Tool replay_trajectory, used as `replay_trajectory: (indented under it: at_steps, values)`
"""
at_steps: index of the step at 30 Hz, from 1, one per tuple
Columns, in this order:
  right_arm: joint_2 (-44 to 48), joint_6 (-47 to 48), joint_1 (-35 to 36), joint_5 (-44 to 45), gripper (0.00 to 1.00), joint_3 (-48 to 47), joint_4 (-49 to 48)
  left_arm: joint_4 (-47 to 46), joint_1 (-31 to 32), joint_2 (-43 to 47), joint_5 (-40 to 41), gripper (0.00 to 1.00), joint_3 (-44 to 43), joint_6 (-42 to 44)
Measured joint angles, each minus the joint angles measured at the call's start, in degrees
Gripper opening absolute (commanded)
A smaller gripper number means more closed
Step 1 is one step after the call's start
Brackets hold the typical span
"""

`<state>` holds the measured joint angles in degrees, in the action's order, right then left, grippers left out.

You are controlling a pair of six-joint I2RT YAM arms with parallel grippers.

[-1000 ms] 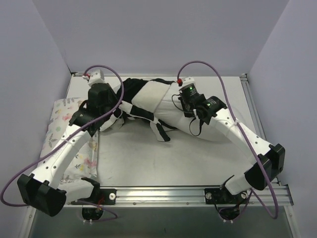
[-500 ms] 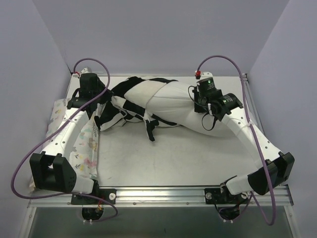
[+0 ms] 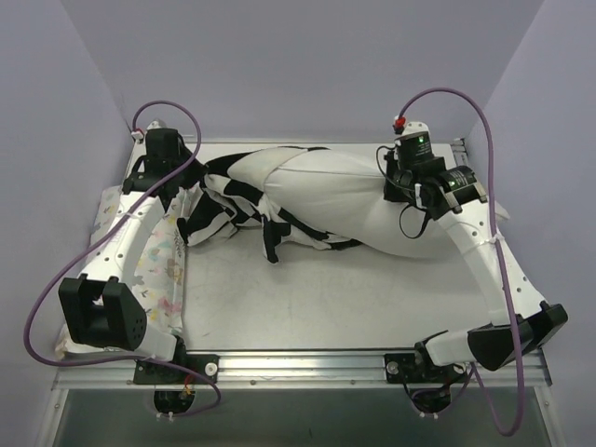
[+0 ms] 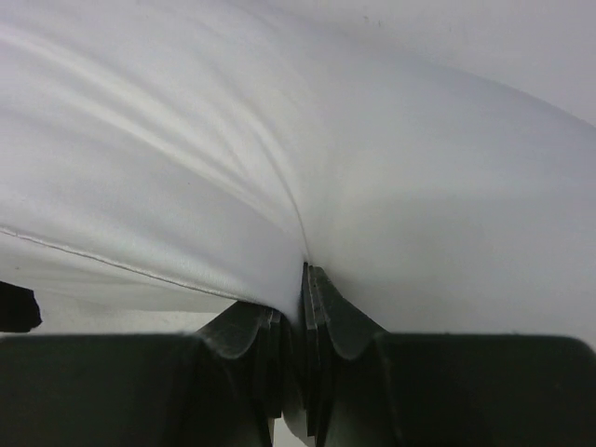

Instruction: Remove the pillowcase from the pillow

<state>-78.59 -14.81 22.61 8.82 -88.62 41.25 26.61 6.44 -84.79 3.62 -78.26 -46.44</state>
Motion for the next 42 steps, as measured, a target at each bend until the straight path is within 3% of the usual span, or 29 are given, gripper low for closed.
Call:
replay_trajectory:
  at_steps: [6, 22, 31, 42]
  values:
    - [1.3, -0.4, -0.4, 0.0, 0.00, -6.2, 4.8, 0.2, -0.2, -1.2, -0.1, 0.00, -2.4, -0.2]
    - [4.2, -0.6, -3.5, 1.3, 0.00, -8.5, 11.0, 1.6, -1.2, -12.7, -1.0, 0.00, -8.8, -0.9]
    - [6.7, -0.1, -6.1, 7.8, 0.00, -12.4, 16.0, 1.4, -2.8, -13.6, 7.3, 0.00, -8.8, 1.2]
    - [2.5, -0.4, -6.4, 11.5, 0.00, -24.1, 17.4, -2.4, 7.1, -10.4, 12.3, 0.00, 3.0, 1.3]
